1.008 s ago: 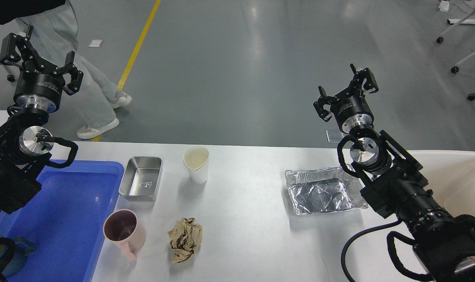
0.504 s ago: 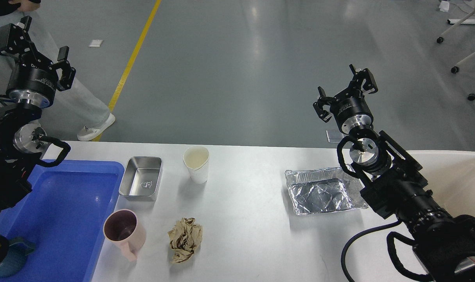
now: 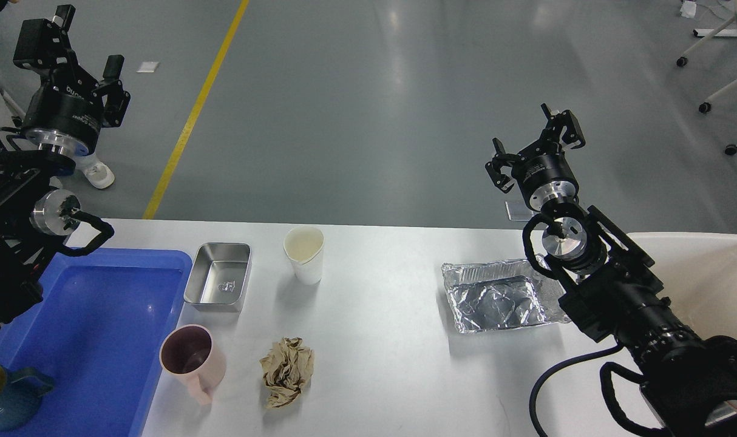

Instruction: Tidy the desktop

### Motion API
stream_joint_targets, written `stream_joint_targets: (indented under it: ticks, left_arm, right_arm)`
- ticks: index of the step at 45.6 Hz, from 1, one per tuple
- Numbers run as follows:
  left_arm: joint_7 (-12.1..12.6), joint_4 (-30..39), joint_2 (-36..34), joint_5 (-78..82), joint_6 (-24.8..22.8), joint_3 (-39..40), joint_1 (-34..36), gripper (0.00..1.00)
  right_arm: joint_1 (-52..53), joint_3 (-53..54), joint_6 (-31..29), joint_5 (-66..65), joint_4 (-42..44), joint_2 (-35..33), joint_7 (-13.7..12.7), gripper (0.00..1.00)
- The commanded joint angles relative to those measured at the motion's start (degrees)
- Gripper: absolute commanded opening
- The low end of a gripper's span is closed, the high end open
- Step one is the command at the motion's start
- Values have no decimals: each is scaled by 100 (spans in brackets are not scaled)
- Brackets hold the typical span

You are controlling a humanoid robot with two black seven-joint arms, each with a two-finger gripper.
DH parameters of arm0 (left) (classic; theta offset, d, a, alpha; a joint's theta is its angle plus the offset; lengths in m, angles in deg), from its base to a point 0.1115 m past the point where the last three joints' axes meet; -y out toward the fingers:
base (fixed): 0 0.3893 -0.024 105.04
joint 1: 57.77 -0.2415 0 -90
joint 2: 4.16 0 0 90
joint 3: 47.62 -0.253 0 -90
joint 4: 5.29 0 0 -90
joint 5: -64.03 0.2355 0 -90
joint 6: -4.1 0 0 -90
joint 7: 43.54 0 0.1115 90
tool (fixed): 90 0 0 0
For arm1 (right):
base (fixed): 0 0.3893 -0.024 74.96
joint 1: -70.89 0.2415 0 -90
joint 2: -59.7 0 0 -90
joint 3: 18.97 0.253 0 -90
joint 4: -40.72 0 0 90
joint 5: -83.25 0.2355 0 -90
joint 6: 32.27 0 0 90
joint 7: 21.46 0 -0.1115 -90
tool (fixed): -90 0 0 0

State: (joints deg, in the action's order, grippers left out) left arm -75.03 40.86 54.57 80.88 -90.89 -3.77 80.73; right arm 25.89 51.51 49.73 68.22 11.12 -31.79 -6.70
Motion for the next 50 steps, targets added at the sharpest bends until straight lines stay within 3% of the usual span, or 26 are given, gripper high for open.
stream_joint_targets:
  ticks: [1, 7, 11, 21, 26, 29, 38, 50]
  left_arm:
    - [2, 675, -476, 143, 156, -200, -104, 96]
    - [20, 1036, -1004, 160, 130, -719, -122, 97]
    - [186, 1361, -1399, 160, 129, -1106, -122, 97]
    - [1003, 2670, -2779, 853, -230, -1862, -34, 96]
    - [1724, 3066, -3158, 1583, -687, -1880, -43, 95]
    - [1979, 3329, -3368, 1943, -872, -1906, -78, 94]
    - [2050, 4243, -4431, 2463, -960, -2407, -201, 94]
    - [2059, 4938, -5627, 2779, -1224, -3083, -210, 94]
  right_arm:
    - [-26, 0, -9, 0, -1, 0, 0, 100]
    - [-88, 0, -9, 0, -1, 0, 0, 100]
    - [-114, 0, -9, 0, -19, -9, 0, 100]
    - [-167, 0, 0, 0, -116, -18, 0, 100]
    - [-176, 0, 26, 0, -124, 17, 0, 100]
    - [-167, 0, 35, -9, -124, 43, 0, 100]
    - [-167, 0, 35, -18, -124, 43, 0, 100]
    - [-167, -17, 53, -53, -133, 43, 0, 100]
